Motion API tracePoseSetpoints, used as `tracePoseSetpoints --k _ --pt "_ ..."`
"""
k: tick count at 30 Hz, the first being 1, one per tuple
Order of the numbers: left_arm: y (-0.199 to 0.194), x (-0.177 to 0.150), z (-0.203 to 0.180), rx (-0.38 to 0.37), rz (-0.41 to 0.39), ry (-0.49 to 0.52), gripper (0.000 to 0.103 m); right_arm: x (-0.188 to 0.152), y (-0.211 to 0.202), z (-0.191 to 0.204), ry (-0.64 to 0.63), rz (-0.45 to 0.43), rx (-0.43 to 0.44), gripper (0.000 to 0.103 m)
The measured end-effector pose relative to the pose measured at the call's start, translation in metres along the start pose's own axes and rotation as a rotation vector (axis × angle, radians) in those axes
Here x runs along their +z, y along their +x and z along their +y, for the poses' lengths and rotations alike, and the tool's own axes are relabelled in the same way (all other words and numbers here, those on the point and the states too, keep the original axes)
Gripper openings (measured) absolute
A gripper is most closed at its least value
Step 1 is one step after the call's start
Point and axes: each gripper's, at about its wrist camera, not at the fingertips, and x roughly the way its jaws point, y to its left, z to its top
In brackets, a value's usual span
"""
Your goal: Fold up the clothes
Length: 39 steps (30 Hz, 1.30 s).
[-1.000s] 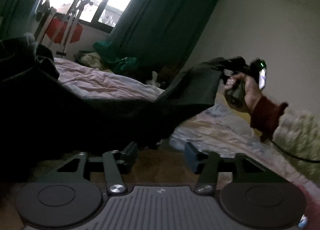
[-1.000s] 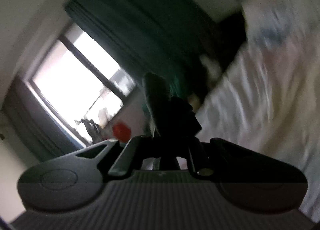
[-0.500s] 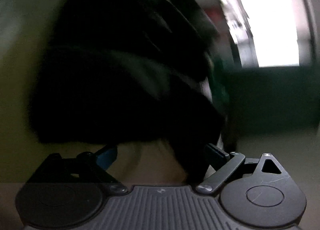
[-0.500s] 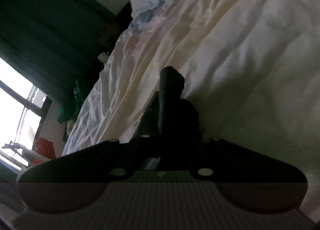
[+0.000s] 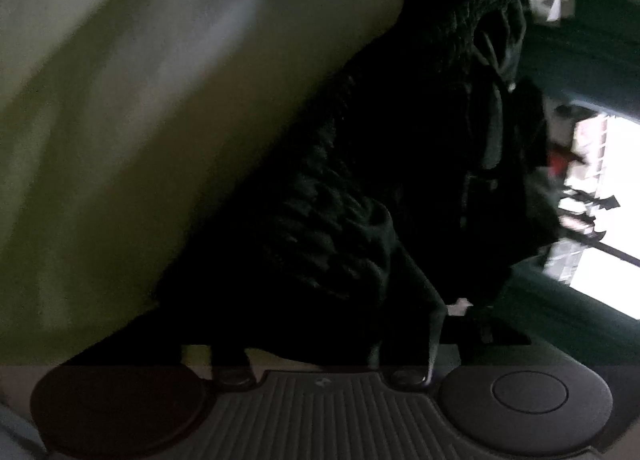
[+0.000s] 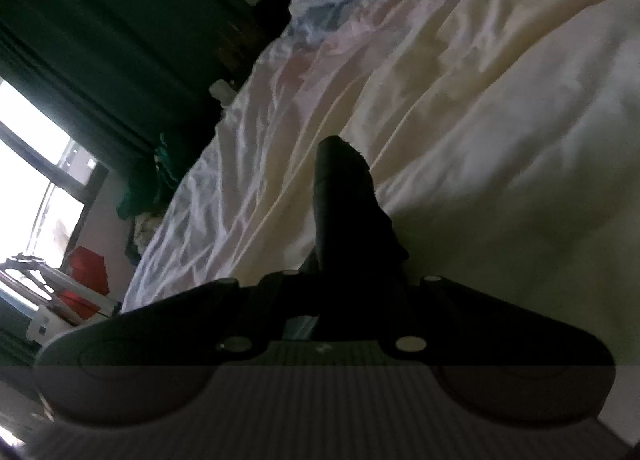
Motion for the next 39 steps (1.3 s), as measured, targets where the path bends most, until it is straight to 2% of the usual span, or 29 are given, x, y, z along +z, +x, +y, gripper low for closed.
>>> tracePoseSetpoints --k 2,6,11,13,16,18,20,22,24,27,28,29,30,32,33,34,35,36,37,39 --pt "-0.01 -0.001 -0.01 0.04 -0.022 0.045 0.014 0.003 0.002 0.005 0.003 0.011 -0.009 0.01" --pt "-0.052 -0.003 -0.063 0.059 -0.144 0.228 0.01 0.013 -0.001 0.022 -0.013 0.025 0.002 0.01" --pt "-0.11 -0.015 -0.14 -0.016 -0.245 0.489 0.008 0.034 -0.024 0.052 -0.015 0.011 0.129 0.01" --pt "-0.133 -0.017 -0.163 -0.042 -0.284 0.602 0.009 0.04 -0.044 0.063 -0.038 -0.039 0.206 0.009" --pt "-0.145 -0.034 -0.146 -0.029 -0.286 0.653 0.009 0.042 -0.079 0.063 -0.092 -0.117 0.29 0.009" --pt "-0.155 -0.029 -0.118 0.022 -0.26 0.635 0.009 0.041 -0.1 0.056 -0.132 -0.14 0.311 0.01" --pt "-0.169 -0.023 -0.085 0.101 -0.229 0.606 0.01 0.033 -0.111 0.034 -0.17 -0.109 0.253 0.01" --pt "-0.172 -0.017 -0.054 0.186 -0.193 0.569 0.01 0.019 -0.116 0.005 -0.192 -0.047 0.145 0.01" --pt "-0.171 -0.016 -0.047 0.228 -0.192 0.578 0.011 0.004 -0.113 -0.026 -0.187 0.033 0.038 0.01" --pt "-0.17 -0.021 -0.046 0.276 -0.209 0.62 0.015 -0.017 -0.108 -0.063 -0.173 0.113 -0.067 0.01" --pt "-0.173 -0.027 -0.049 0.287 -0.219 0.65 0.018 -0.019 -0.109 -0.067 -0.167 0.114 -0.063 0.011" --pt "-0.175 -0.031 -0.052 0.3 -0.226 0.68 0.026 -0.021 -0.111 -0.07 -0.162 0.115 -0.058 0.012" --pt "-0.18 -0.036 -0.054 0.313 -0.243 0.716 0.028 -0.022 -0.112 -0.071 -0.16 0.117 -0.056 0.013" --pt "-0.192 -0.044 -0.059 0.339 -0.288 0.793 0.054 -0.023 -0.116 -0.063 -0.176 0.133 -0.066 0.02" --pt "-0.198 -0.048 -0.062 0.352 -0.31 0.831 0.062 -0.022 -0.117 -0.059 -0.196 0.145 -0.083 0.031" --pt "-0.197 -0.051 -0.065 0.358 -0.335 0.867 0.077 -0.023 -0.121 -0.051 -0.226 0.151 -0.092 0.047" --pt "-0.193 -0.053 -0.068 0.359 -0.36 0.901 0.085 -0.026 -0.125 -0.042 -0.265 0.151 -0.094 0.057" --pt "-0.192 -0.057 -0.071 0.36 -0.385 0.937 0.085 -0.028 -0.13 -0.034 -0.302 0.145 -0.095 0.071" --pt "-0.195 -0.063 -0.072 0.361 -0.41 0.973 0.085 -0.031 -0.136 -0.027 -0.341 0.128 -0.094 0.076" --pt "-0.193 -0.079 -0.079 0.366 -0.459 1.038 0.088 -0.038 -0.151 -0.007 -0.415 0.094 -0.084 0.076"
